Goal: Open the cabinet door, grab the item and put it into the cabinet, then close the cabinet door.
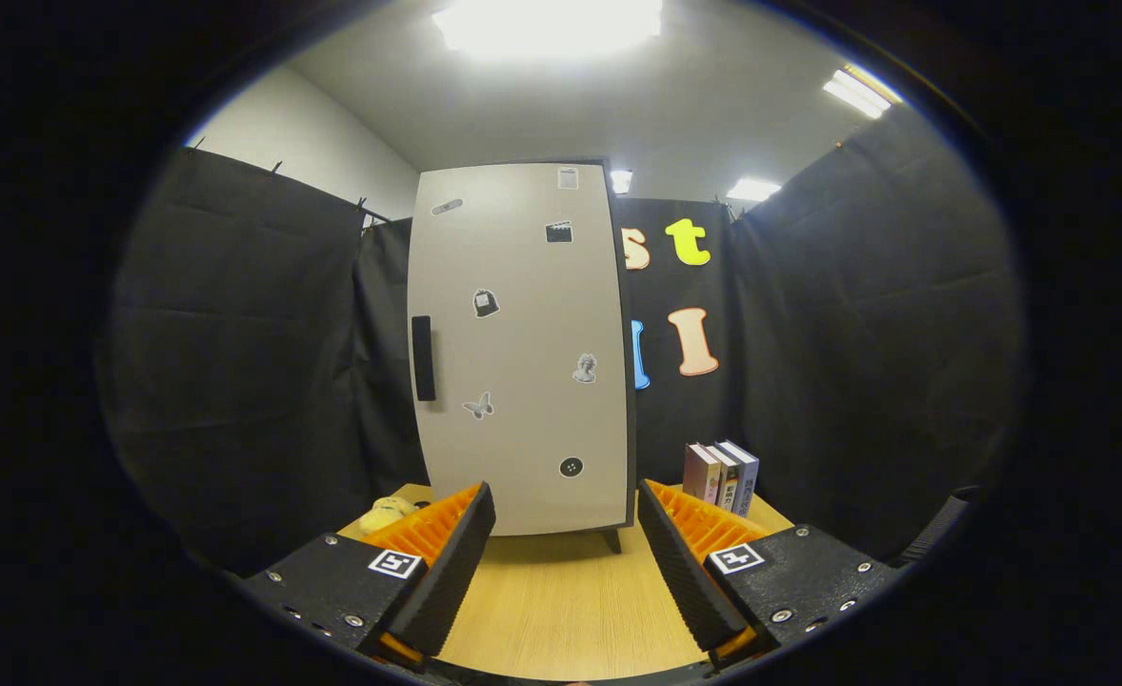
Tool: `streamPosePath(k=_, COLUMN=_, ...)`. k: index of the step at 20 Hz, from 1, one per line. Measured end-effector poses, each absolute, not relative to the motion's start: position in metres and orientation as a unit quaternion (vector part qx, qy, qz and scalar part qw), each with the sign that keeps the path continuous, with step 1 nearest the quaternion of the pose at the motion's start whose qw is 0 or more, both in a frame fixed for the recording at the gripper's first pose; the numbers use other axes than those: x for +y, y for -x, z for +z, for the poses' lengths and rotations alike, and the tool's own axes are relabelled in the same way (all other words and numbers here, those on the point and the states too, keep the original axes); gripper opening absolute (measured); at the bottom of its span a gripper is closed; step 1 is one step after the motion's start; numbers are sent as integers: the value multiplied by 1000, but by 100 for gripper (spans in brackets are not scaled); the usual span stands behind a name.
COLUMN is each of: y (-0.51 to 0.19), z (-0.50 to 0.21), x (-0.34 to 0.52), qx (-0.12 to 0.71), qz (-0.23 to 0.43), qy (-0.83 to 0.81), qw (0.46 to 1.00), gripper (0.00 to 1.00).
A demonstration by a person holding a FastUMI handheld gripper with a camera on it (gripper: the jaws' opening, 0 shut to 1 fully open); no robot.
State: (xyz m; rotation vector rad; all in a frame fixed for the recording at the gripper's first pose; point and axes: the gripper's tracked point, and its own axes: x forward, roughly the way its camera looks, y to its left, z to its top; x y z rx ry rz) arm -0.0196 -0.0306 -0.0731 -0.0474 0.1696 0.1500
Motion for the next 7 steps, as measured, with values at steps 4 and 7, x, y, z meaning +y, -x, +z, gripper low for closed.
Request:
streamPosePath(k=4, y=21, z=-73, x=-36, qx=84, qz=70, qy=19, qw=994, gripper=94)
streamPosePath(k=7, y=22, z=-72, x=-38, qx=84, qz=69, qy=17, qw=994, gripper=94)
